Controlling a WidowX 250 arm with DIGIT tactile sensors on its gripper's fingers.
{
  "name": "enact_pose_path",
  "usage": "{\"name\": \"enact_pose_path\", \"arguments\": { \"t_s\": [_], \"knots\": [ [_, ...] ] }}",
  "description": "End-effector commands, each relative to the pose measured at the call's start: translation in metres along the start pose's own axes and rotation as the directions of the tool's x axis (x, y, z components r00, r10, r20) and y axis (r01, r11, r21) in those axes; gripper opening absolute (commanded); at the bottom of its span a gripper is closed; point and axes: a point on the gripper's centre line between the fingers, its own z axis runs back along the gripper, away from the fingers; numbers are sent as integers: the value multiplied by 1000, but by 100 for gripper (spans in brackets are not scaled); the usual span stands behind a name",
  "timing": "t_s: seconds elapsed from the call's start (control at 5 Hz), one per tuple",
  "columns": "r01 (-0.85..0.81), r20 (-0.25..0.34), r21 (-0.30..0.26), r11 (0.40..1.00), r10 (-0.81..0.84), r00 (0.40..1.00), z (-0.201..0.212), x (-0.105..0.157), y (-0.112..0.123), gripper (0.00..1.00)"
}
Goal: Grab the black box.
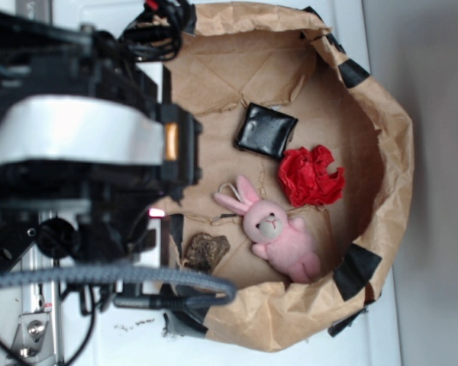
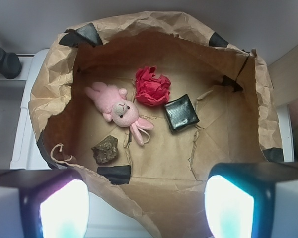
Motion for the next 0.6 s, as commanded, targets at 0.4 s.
{"name": "enact_pose_path", "arguments": {
  "t_s": [0.4],
  "knots": [
    [401, -168, -34, 915, -401, 901, -97, 60, 15, 100]
  ]
}}
